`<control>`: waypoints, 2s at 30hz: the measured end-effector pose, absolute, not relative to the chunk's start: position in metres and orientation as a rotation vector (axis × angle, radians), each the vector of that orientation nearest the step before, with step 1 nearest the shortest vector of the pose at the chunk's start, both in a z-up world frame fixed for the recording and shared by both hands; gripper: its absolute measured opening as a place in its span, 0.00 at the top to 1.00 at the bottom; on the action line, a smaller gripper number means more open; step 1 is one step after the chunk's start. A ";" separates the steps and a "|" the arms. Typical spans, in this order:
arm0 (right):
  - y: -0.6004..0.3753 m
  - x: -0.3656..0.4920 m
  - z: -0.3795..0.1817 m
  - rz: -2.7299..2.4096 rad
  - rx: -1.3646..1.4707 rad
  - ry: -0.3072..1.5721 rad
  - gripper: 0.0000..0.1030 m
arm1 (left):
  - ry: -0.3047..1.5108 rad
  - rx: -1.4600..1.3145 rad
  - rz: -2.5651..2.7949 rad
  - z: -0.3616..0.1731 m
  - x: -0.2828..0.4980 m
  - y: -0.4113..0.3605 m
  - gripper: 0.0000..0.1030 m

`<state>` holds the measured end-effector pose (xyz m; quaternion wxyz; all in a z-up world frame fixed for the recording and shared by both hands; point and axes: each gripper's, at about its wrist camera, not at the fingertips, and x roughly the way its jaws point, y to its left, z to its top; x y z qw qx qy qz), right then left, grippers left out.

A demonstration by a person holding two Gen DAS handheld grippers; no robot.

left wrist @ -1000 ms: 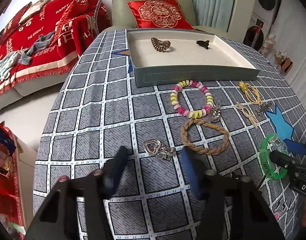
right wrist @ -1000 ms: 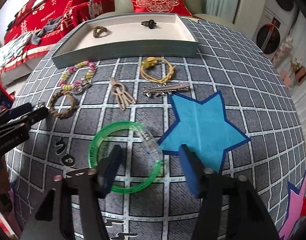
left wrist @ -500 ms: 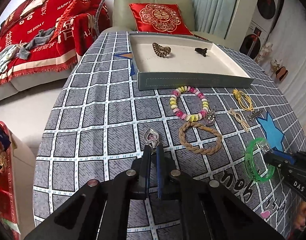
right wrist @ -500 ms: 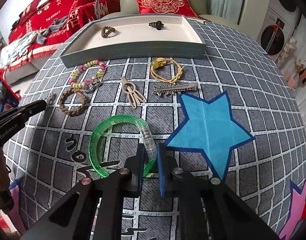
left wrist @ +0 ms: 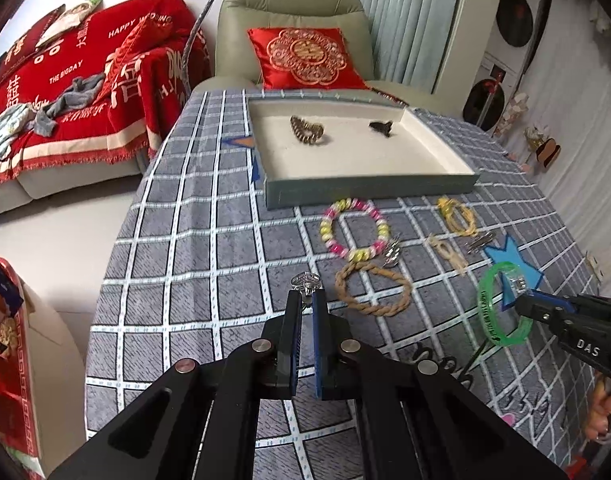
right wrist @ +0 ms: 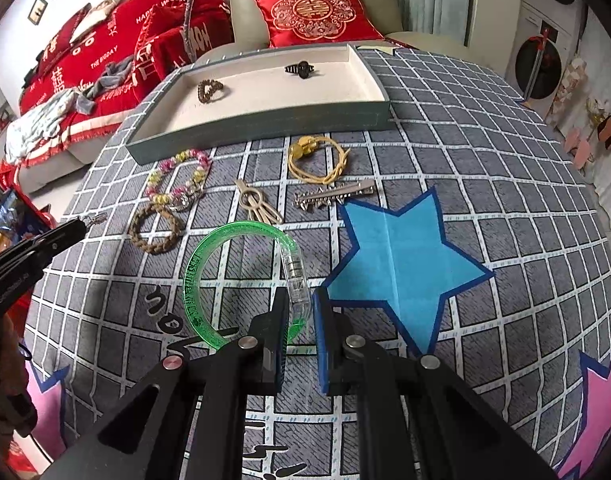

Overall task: Organize jewelry
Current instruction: 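Grasp the heart pendant with the left gripper while the right gripper grasps the green bangle rim, then lower the pendant into the tray with the left gripper while the right gripper sets the bangle there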

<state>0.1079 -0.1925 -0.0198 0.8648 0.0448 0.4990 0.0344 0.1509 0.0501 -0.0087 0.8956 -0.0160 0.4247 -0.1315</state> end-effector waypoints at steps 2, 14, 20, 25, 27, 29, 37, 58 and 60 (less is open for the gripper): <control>-0.193 0.108 -0.015 0.078 0.101 1.035 0.87 | 0.866 -0.040 -0.281 0.000 0.151 0.050 0.81; -0.200 0.143 0.030 0.112 0.099 0.954 0.87 | 0.759 -0.057 -0.332 0.057 0.184 0.035 0.81; -0.205 0.179 0.050 0.127 0.098 0.930 0.87 | 0.744 -0.046 -0.340 0.069 0.216 0.022 0.81; -0.209 0.218 0.056 0.131 0.090 0.931 0.87 | 0.760 -0.027 -0.336 0.066 0.247 0.012 0.81; -0.211 0.235 0.056 0.128 0.088 0.937 0.87 | 0.764 -0.015 -0.323 0.064 0.263 0.008 0.81; -0.212 0.249 0.054 0.127 0.088 0.944 0.87 | 0.770 -0.006 -0.320 0.061 0.276 0.006 0.81; -0.211 0.313 0.023 0.116 0.101 1.026 0.87 | 0.863 -0.006 -0.304 0.027 0.321 0.001 0.81; -0.213 0.385 -0.040 0.030 0.114 1.111 0.87 | 0.983 0.066 -0.255 -0.031 0.370 -0.015 0.81; -0.209 0.387 -0.040 0.025 0.095 1.095 0.87 | 0.978 0.078 -0.245 -0.034 0.371 -0.017 0.81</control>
